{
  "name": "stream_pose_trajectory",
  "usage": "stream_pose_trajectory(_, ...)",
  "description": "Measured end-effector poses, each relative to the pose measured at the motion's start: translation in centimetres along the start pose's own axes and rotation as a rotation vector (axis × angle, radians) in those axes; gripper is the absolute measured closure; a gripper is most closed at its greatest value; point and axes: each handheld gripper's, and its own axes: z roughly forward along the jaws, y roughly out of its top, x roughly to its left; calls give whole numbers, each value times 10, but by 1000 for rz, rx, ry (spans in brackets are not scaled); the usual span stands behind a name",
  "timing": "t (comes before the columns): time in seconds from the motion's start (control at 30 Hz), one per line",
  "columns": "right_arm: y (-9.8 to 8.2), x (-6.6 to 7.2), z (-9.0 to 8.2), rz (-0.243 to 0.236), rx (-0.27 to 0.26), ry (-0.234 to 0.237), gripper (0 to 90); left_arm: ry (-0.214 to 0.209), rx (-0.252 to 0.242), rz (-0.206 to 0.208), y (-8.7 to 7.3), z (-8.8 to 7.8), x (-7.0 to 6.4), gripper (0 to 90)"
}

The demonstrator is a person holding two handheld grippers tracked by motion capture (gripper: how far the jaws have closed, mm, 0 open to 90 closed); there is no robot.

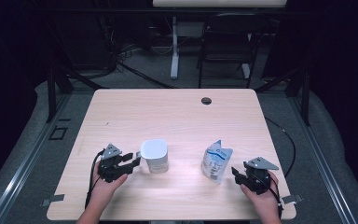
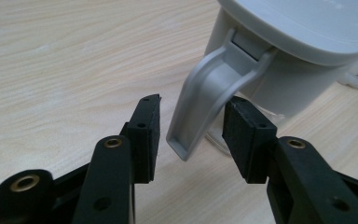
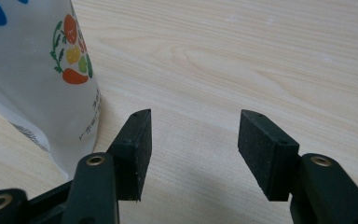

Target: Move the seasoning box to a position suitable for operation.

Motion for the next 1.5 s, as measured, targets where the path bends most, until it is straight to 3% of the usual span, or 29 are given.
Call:
stream_pose_trajectory(0.6,-1,3,0,-6,7,17,430,-35,12,75,9,14,0,599)
stream_pose_trajectory(0.97,0,7,0,-13,12,37,430,29,31,180,8,13,-7,681)
stream_pose_trajectory(1.33,0,17,-11,-55,17,78,424,34,42,212,7,12,-10,693)
stream_pose_trajectory(1.5,-4,17,-14,-40,12,86,424,44,45,230,6,10,-14,697)
